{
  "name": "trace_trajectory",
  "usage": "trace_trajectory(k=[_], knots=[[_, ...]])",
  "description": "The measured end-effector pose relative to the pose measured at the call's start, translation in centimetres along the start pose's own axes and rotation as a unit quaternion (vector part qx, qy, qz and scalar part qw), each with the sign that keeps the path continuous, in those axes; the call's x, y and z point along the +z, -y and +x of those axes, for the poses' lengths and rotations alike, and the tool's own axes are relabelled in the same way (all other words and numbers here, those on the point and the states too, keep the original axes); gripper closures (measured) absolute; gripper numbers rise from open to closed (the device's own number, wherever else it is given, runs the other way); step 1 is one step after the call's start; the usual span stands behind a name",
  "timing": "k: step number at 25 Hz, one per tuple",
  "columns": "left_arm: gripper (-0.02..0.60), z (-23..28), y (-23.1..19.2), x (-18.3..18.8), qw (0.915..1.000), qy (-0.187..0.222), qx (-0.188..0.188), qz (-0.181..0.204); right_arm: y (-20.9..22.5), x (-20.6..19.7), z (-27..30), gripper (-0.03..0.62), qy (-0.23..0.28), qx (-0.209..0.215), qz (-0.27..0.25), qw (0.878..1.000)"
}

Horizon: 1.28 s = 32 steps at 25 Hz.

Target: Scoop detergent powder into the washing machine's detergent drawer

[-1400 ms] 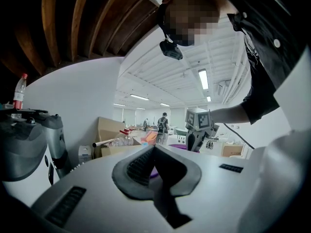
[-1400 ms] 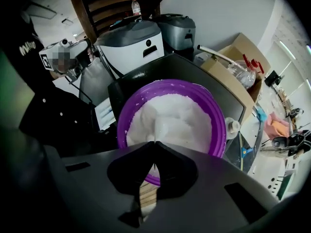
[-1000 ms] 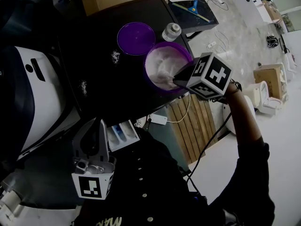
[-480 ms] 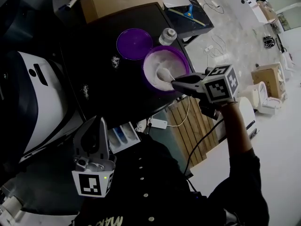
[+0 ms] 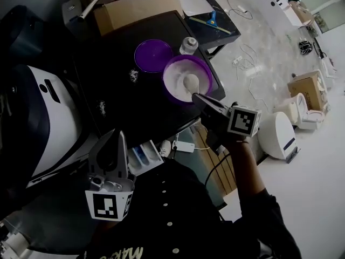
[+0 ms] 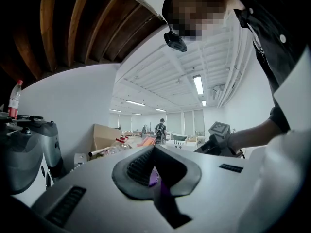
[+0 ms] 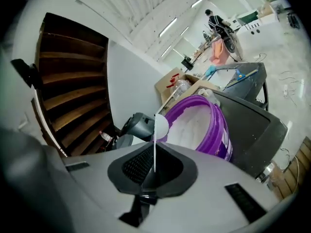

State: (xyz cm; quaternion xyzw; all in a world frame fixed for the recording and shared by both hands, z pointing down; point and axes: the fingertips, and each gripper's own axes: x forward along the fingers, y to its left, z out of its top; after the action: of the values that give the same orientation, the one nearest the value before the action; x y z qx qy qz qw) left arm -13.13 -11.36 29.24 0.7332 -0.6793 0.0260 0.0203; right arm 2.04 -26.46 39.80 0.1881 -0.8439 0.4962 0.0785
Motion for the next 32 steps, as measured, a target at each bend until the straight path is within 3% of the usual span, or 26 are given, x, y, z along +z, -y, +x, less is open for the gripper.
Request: trace_trajectory(k=[13,23,29,32], knots=[[0.566,1.5,4.0,1.1,0.9986,0.015,-0.048,-0.014,-2.7,-1.5,-0.8,0.560,0.102,-0.031,0.001,0.994],[0.566,-1.3,4.5,3.1,0.9969,0.045,-0.065,0.002,-7.8,-5.8,-2.8,0.560,0.111,-0.021,-0.024,0.993],[0.566,-3.9,4.3,1.8,0.9964,0.036,-0.076,-0.001,-8.3,-11.5,-2.9,0.560,0.081,-0.041,-0.021,0.996],[0.566,-5.1,4.3,0.2,0.9965,0.007,-0.082,-0.015,-7.7,-14.6,-2.6,0.560,0.064,-0.051,-0.010,0.997]])
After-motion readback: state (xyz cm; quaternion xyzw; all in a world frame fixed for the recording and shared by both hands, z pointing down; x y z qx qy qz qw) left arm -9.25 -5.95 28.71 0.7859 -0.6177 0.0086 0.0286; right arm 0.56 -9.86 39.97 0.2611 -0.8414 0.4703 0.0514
